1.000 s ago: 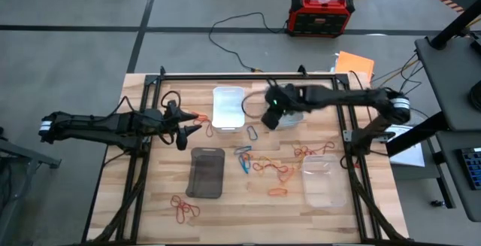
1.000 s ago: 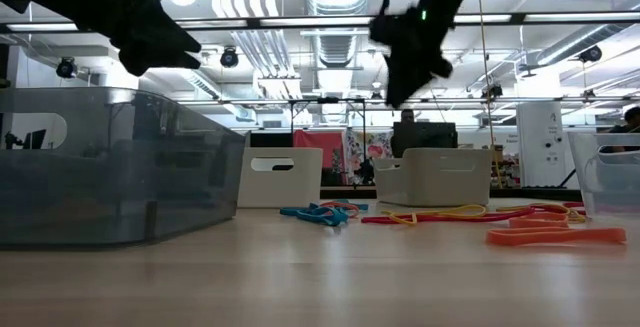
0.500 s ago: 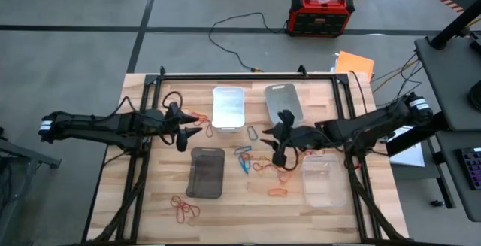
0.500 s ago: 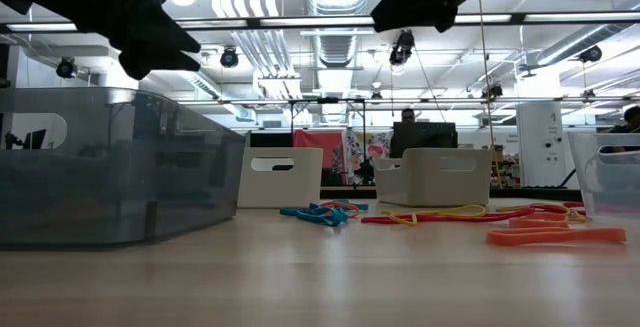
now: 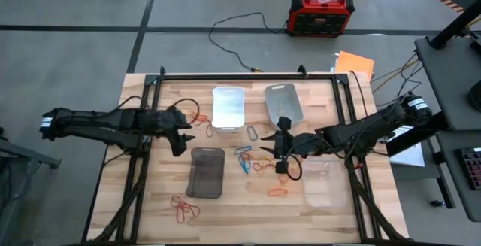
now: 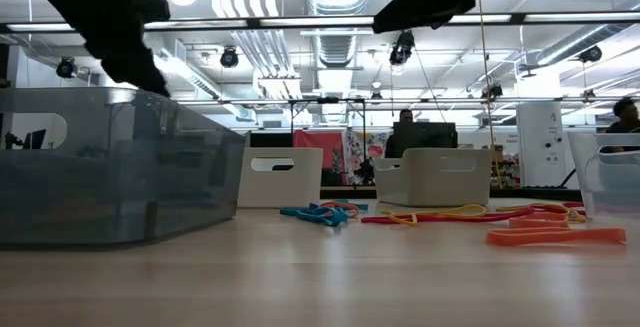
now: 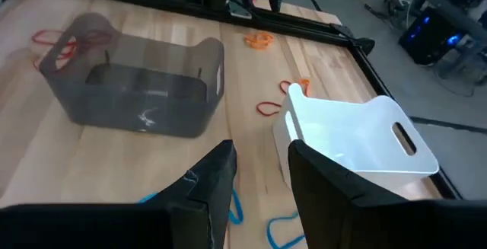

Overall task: Sort rubber bands into baskets
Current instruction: Put the orange rubber band into the black bin

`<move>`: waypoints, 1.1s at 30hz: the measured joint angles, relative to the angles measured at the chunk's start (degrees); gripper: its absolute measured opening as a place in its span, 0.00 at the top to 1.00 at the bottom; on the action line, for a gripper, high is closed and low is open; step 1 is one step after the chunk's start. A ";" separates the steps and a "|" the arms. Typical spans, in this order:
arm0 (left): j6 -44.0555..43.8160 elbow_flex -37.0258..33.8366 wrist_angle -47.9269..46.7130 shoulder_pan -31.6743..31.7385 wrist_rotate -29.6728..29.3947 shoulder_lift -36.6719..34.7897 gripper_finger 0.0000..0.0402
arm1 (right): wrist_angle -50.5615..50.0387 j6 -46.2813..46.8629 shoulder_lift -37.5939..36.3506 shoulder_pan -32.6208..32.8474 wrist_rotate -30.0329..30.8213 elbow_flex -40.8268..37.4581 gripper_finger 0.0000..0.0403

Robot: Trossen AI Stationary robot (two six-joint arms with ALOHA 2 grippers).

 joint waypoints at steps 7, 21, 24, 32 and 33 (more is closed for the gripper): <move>3.68 1.74 -2.98 0.35 -3.58 6.47 0.52 | -0.52 -4.69 -1.90 0.00 0.01 0.89 0.68; 4.84 12.21 -9.32 7.55 -2.89 22.04 0.52 | -1.53 -6.94 -5.55 -0.29 0.05 -0.28 0.68; 9.25 15.79 -10.86 10.87 -2.72 24.58 0.52 | -1.56 -7.33 -5.51 -0.63 0.00 -0.48 0.67; 29.23 15.39 -12.14 20.44 0.97 28.16 0.52 | -1.73 -6.81 -5.70 -0.63 -0.01 -1.10 0.66; 30.15 15.15 -12.11 21.56 0.99 28.62 0.52 | -1.75 -6.79 -5.68 -0.63 -0.01 -1.13 0.67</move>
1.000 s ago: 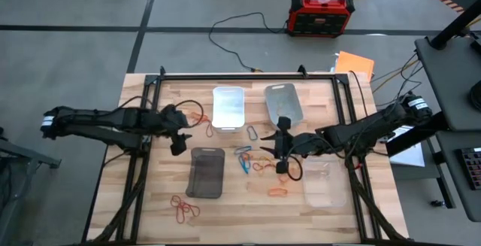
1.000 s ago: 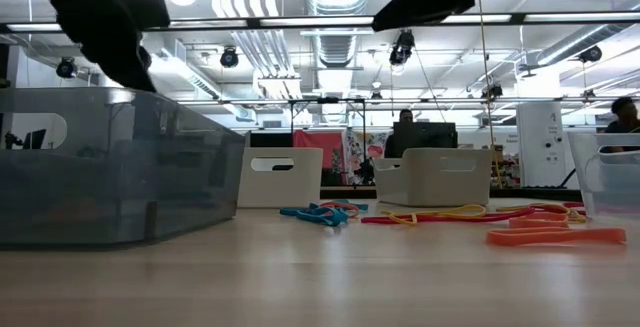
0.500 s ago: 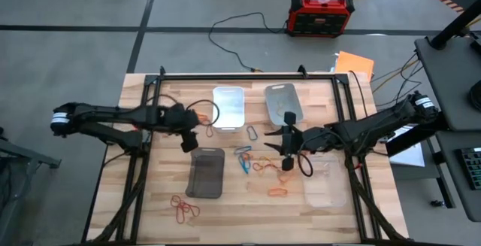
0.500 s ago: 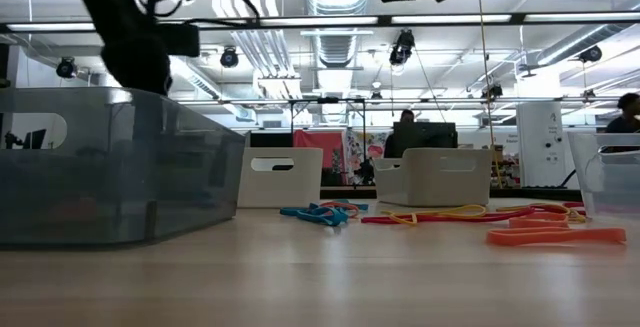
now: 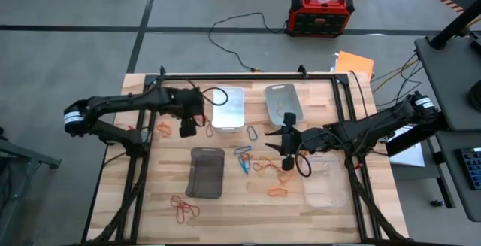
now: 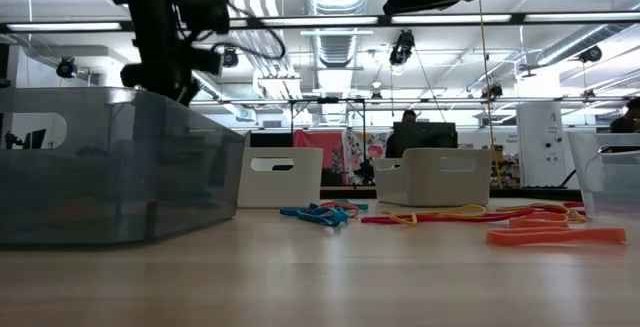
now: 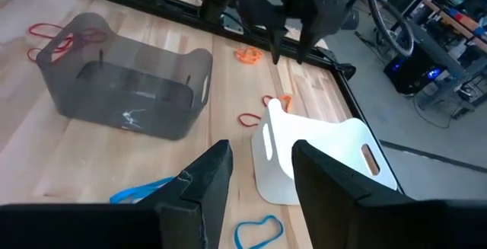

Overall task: Sort rubber bands into baskets
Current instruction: Put the orange rubber band into the black bin

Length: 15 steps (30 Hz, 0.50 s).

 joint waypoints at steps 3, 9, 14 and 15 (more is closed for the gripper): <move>2.21 -0.32 0.11 2.95 -0.02 1.35 0.52 | 0.00 0.39 0.00 0.00 -0.02 -0.05 0.66; 3.47 -0.34 2.64 5.77 0.00 5.00 0.52 | -0.02 0.87 0.00 0.00 -0.01 -0.15 0.65; 5.60 -0.36 4.65 7.11 0.00 8.52 0.52 | -0.04 0.93 0.00 0.00 0.00 -0.51 0.65; 6.23 -0.36 5.09 7.37 0.03 9.20 0.52 | -0.04 0.96 0.00 0.00 0.00 -0.60 0.65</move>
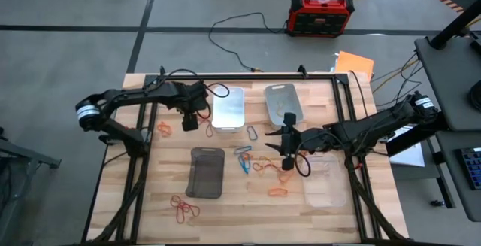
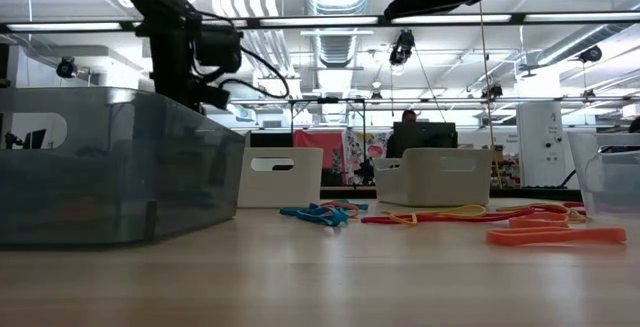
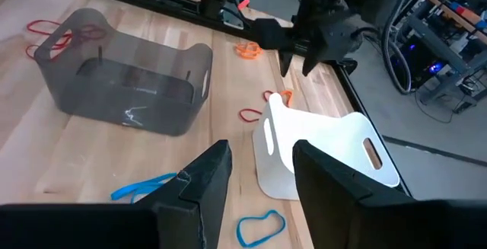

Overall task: Sort rubber bands into baskets
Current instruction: Put the orange rubber band into the black bin

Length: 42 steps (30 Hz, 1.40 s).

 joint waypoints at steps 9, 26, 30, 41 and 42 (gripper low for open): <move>9.02 -0.02 1.40 3.06 4.44 4.07 0.52 | -0.08 0.82 0.00 0.00 -0.02 -0.15 0.63; 11.39 -0.04 4.40 5.30 4.56 10.00 0.52 | -0.39 1.64 0.00 0.00 0.00 -0.68 0.63; 11.38 -0.04 5.47 5.77 4.50 11.32 0.52 | -0.66 2.18 0.00 0.00 0.00 -0.68 0.62; 11.38 -0.11 5.77 6.57 3.09 12.34 0.72 | -1.05 2.14 0.00 0.00 0.00 -0.70 0.61; 11.38 -0.11 5.78 6.57 2.78 12.34 0.77 | -1.16 2.12 0.00 0.00 0.00 -0.70 0.61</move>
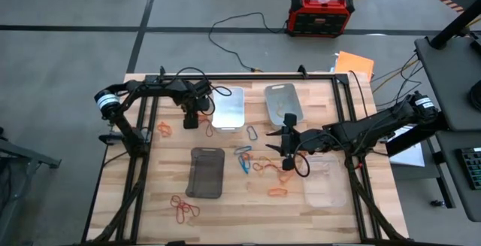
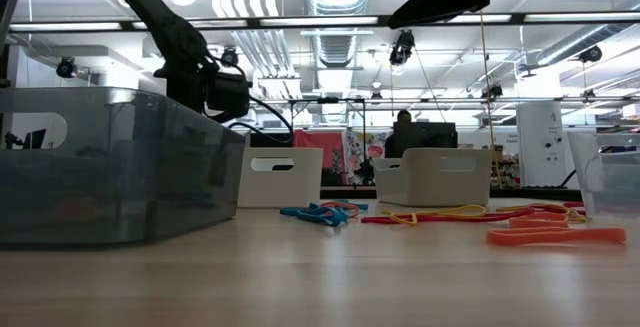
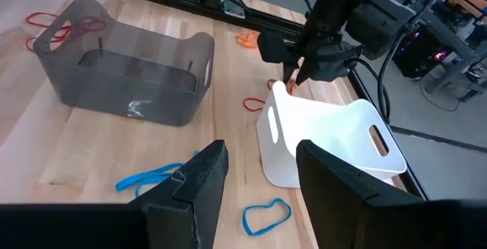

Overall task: Sort rubber bands into baskets
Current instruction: Put the orange rubber band into the black bin

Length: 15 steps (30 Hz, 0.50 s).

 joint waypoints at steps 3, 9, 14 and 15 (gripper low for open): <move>-0.02 0.00 -0.03 0.00 -0.05 -0.02 0.92 | -0.07 -0.03 0.00 0.00 -0.01 -0.03 0.61; -0.95 0.00 -0.11 0.00 -0.03 -0.19 0.99 | -0.11 -0.09 0.00 0.00 0.00 -0.07 0.61; -2.34 0.59 -2.71 -0.05 -0.03 -2.35 1.00 | -0.18 -0.09 0.00 0.00 0.00 -0.07 0.61; -2.76 0.84 -3.21 -0.07 -0.03 -3.13 1.00 | -0.18 -0.09 0.00 0.00 0.00 -0.07 0.61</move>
